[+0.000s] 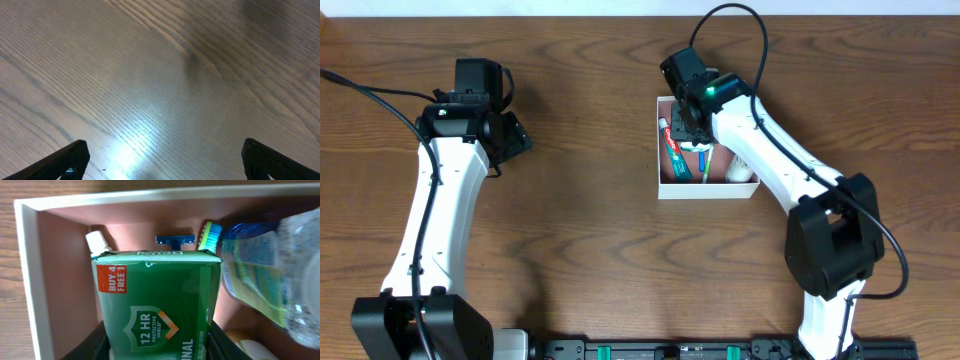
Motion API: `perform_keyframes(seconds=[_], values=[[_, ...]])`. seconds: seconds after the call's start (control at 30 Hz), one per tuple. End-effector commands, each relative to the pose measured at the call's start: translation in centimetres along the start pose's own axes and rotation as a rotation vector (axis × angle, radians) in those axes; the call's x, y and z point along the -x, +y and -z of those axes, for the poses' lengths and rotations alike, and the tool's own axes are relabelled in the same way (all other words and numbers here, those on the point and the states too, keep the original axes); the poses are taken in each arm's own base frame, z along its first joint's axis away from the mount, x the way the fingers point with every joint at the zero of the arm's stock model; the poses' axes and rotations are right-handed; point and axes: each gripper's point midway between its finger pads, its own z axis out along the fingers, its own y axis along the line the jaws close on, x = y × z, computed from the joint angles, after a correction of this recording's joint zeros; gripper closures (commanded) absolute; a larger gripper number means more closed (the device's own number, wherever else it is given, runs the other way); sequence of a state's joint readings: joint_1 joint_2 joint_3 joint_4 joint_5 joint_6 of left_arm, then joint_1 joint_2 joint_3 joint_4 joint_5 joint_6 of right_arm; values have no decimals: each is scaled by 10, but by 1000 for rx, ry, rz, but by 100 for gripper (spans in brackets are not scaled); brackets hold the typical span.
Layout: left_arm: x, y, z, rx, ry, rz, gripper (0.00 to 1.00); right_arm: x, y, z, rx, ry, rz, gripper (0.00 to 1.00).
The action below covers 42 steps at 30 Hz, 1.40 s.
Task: Pack container
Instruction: 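Lower the soap bar into the box beside the toothpaste and release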
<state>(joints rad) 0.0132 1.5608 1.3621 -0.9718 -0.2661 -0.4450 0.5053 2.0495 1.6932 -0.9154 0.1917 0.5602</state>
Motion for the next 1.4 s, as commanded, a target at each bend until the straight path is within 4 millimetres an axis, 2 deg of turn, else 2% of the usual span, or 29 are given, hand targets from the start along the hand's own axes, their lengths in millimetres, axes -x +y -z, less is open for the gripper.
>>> perform_keyframes(seconds=[0.0,0.4,0.57,0.73,1.07,1.37], values=[[-2,4,-3,19,6,1,2,-2,5,-7,-13,1,-6,76],[-2,4,-3,19,6,1,2,-17,8,-37,-22,69,6,74],[-2,4,-3,19,6,1,2,-13,9,-46,-19,57,12,71],[-2,4,-3,19,6,2,2,-9,9,-46,-16,43,6,69],[-2,4,-3,19,6,1,2,-6,6,-47,-25,35,8,47],[-2,4,-3,19,6,1,2,-3,2,-46,-41,22,25,37]])
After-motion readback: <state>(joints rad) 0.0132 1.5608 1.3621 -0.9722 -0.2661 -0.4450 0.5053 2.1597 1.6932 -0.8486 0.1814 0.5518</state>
